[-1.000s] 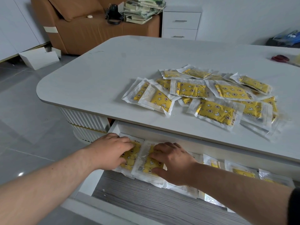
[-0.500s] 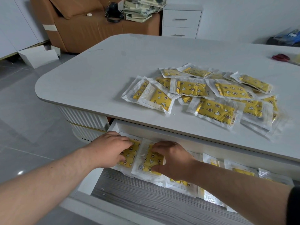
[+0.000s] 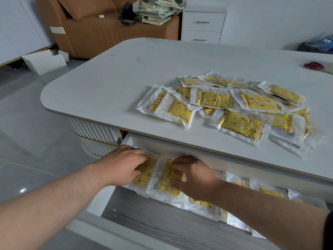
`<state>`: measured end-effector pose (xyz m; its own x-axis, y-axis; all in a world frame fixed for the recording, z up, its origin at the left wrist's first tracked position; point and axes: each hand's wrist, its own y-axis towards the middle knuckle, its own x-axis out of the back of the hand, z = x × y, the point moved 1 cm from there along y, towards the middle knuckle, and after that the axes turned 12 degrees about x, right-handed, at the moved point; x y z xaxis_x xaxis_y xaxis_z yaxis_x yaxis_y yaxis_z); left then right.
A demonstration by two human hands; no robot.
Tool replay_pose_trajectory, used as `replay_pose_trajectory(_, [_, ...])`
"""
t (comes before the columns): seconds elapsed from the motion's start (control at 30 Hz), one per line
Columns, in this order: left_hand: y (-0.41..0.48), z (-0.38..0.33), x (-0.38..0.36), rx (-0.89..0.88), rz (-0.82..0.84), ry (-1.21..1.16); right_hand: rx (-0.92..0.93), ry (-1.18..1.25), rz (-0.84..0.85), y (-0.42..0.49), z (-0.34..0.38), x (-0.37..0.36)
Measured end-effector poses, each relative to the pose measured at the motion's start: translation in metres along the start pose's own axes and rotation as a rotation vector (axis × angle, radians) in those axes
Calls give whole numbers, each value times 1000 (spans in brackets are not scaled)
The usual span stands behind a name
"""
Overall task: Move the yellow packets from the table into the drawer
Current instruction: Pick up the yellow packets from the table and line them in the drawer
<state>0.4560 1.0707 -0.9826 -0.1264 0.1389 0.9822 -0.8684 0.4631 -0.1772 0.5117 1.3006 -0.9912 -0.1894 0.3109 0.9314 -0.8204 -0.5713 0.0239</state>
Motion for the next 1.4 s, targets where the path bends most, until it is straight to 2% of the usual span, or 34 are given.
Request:
replay_pose_trajectory(0.37, [2, 3, -3, -23, -11, 28, -26, -17, 27, 2, -4, -7])
replay_pose_trajectory(0.57, [-7, -5, 12, -3, 3, -1, -15, -26, 19, -8, 8, 14])
replay_pose_trajectory(0.77, [-29, -22, 63, 65, 113, -96, 9, 11, 244, -48, 42, 61])
replay_pose_trajectory(0.83, [-38, -34, 90, 77, 108, -136, -19, 38, 265, -63, 50, 88])
replay_pose_trajectory(1.03, [-48, -79, 163, 135, 58, -467, -240, 196, -46, -99, 43, 167])
replay_pose_trajectory(1.17, [-30, -91, 166, 249, -64, -584, -384, 248, -340, -114, 21, 186])
replay_pose_trajectory(1.23, [-20, -93, 158, 302, -138, -559, -429, 202, -383, -120, 12, 184])
replay_pose_trajectory(1.4, [9, -94, 139, 340, -242, -373, -512, 90, -369, -125, -13, 179])
